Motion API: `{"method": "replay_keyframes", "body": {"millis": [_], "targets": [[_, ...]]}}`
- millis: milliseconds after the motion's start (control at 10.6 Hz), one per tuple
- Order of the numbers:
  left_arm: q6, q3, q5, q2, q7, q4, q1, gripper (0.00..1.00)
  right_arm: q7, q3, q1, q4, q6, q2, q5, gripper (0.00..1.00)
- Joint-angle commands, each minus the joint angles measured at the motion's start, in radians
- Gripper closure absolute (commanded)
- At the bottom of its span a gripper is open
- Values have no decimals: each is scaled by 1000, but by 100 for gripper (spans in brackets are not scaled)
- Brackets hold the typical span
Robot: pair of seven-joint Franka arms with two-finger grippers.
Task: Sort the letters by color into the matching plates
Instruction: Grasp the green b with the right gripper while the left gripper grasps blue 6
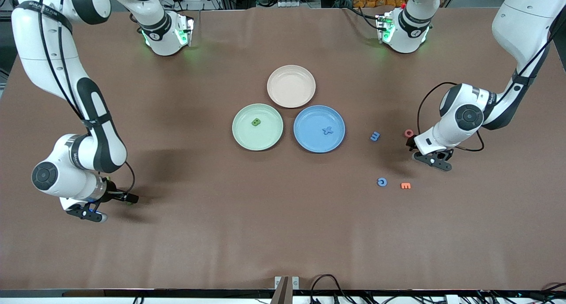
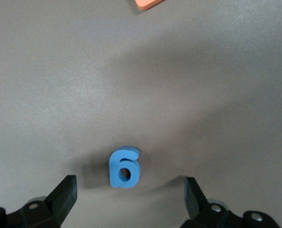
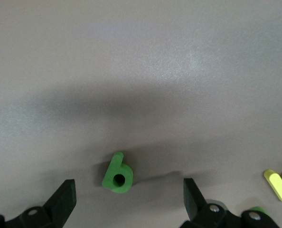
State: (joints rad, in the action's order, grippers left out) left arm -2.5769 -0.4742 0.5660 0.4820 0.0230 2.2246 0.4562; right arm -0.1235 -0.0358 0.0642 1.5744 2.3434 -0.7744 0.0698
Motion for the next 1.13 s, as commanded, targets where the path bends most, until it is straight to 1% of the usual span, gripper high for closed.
{"method": "replay_keyframes", "body": {"millis": [0,94,189,283,378,472,755,944,1038], "targets": [[-12,-9,29,29,-9,-25,13,0,8,-1,-10,-47,2,-40,-15,0],[-12,-9,28,32,-26,-32,13,0,7,-9,-21,-48,16,-49,-15,0],[-11,-9,26,36,-37,-39,18,29,7,-18,-30,-50,31,-58,-13,0],[-11,-9,23,37,-43,-40,27,69,5,-29,-43,-60,33,-69,-13,0],[-11,-11,23,33,-43,-39,33,100,8,-33,-46,-60,33,-74,-13,2],[-11,-11,18,30,-43,-39,33,100,10,-35,-47,-54,33,-71,-13,3],[-11,-11,17,29,-37,-39,32,100,11,-39,-49,-21,33,-52,-16,5],[-8,-15,11,21,-28,-39,30,100,18,-39,-47,-4,34,-42,-18,16],[-6,-27,-1,14,-20,-40,30,100,37,-39,-47,-2,36,-40,-15,26]]}}
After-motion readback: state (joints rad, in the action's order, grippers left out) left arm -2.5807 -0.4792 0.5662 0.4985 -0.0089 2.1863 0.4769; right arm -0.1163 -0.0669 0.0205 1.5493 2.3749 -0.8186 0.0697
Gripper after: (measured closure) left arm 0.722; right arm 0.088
